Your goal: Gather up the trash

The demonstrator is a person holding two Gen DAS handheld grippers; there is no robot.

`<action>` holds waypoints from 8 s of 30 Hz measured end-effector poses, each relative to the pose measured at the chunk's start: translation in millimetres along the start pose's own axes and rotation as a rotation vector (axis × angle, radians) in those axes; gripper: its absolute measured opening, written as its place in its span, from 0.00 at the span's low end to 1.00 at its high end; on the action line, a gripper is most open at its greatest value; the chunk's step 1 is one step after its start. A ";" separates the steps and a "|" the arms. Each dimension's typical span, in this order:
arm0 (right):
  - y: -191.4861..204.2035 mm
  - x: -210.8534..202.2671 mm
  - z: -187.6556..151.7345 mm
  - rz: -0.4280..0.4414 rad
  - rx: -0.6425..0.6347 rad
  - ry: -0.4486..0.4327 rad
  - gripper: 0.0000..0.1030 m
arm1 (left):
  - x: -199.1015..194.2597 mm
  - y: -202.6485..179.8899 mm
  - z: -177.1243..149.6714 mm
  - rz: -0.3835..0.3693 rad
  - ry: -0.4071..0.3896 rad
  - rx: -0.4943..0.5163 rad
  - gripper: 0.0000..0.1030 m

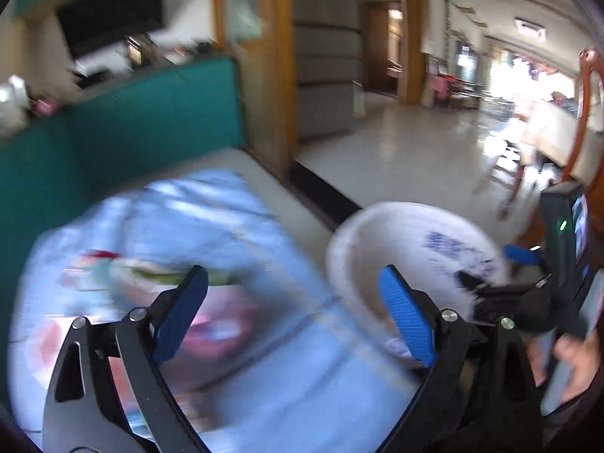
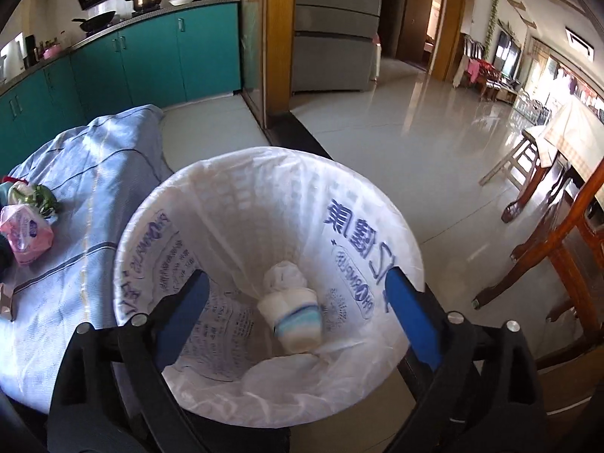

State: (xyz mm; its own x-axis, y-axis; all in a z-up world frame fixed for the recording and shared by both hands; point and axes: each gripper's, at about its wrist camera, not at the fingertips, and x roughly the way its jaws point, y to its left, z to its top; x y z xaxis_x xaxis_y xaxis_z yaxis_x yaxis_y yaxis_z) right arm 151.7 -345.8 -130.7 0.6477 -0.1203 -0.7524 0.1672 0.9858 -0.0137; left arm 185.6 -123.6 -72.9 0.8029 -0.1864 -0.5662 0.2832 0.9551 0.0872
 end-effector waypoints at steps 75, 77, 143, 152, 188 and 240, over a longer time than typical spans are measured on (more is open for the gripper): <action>217.8 -70.1 -74.4 0.651 -0.483 0.008 0.81 | -218.6 154.8 -109.4 0.474 0.034 -0.325 0.93; 221.7 -75.4 -74.6 0.641 -0.496 -0.002 0.81 | -216.4 150.1 -103.7 0.465 0.016 -0.308 0.93; 196.3 -24.1 35.1 0.575 -0.349 -0.018 0.53 | -49.6 162.2 -89.4 0.064 0.126 -0.293 0.96; 208.8 -26.1 40.6 0.591 -0.322 -0.030 0.55 | -26.7 102.3 -108.0 0.112 0.190 0.040 0.93; -12.6 13.4 34.7 -0.003 0.144 -0.077 0.55 | 78.7 -51.0 46.5 -0.538 0.117 -0.115 0.10; 352.6 -22.5 -60.4 0.657 -0.835 0.017 0.84 | -133.8 210.6 -138.3 0.318 0.105 -0.445 0.91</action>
State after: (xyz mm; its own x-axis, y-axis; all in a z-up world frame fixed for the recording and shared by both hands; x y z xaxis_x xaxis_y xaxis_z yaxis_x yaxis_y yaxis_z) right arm 151.2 11.5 -158.4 0.4140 0.4603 -0.7853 -0.7790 0.6255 -0.0440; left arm 65.3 134.4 -92.2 0.7496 0.1295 -0.6490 -0.2320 0.9699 -0.0745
